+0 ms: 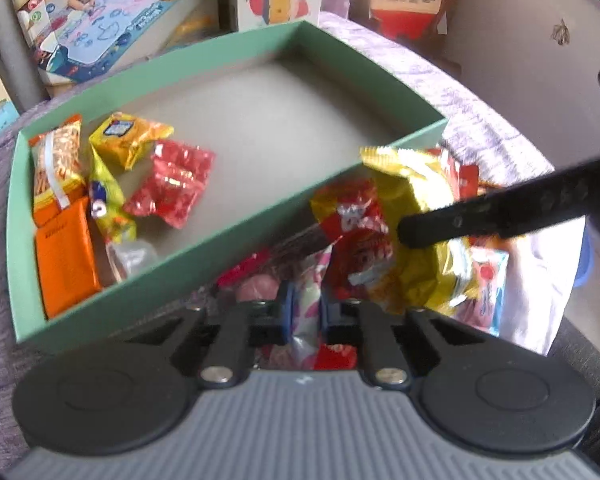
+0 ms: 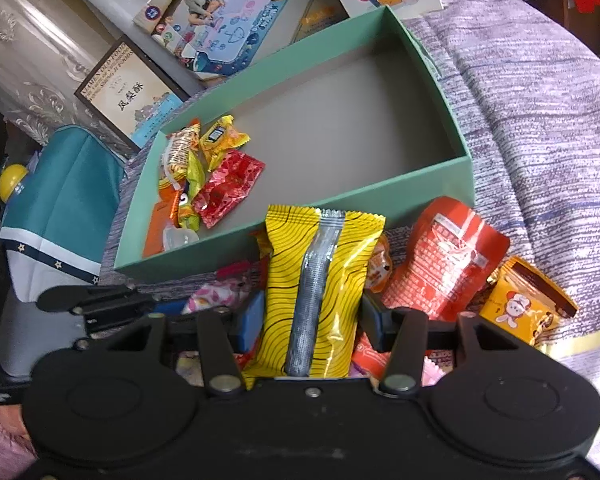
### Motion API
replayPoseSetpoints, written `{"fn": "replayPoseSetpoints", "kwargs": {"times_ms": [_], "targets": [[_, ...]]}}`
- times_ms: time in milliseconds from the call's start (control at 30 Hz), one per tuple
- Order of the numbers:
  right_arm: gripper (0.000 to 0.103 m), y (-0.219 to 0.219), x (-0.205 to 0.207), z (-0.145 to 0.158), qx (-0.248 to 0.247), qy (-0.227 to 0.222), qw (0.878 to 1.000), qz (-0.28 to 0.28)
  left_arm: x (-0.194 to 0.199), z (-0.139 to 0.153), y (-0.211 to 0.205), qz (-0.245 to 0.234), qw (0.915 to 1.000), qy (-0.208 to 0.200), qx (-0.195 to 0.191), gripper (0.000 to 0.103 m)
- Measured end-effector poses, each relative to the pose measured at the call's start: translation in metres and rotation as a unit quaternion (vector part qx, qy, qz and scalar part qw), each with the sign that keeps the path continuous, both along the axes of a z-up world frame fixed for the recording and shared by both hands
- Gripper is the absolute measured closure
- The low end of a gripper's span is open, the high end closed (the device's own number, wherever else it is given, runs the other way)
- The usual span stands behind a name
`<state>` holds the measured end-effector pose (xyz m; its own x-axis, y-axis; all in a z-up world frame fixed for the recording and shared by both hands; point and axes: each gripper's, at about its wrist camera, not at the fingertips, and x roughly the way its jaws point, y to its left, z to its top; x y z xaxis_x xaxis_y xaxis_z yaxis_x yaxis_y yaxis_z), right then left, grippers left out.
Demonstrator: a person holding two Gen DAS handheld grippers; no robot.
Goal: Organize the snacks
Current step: 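Carry the yellow wafer bar toward the tray while the left grasps a small wrapped candy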
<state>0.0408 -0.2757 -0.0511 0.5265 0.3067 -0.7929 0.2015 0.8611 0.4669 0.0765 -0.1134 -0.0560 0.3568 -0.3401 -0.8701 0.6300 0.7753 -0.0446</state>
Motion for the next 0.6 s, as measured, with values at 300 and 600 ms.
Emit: {"fn": "replayPoseSetpoints", "kwargs": {"times_ms": [300, 600], "targets": [[0.053, 0.007, -0.005, 0.012, -0.015, -0.011, 1.0, -0.003, -0.008, 0.011, 0.018, 0.072, 0.9969, -0.03, 0.003, 0.094], [0.053, 0.008, 0.022, 0.043, -0.017, -0.038, 0.999, 0.014, 0.002, 0.049, 0.029, 0.113, 0.9924, -0.024, -0.041, 0.094]]}}
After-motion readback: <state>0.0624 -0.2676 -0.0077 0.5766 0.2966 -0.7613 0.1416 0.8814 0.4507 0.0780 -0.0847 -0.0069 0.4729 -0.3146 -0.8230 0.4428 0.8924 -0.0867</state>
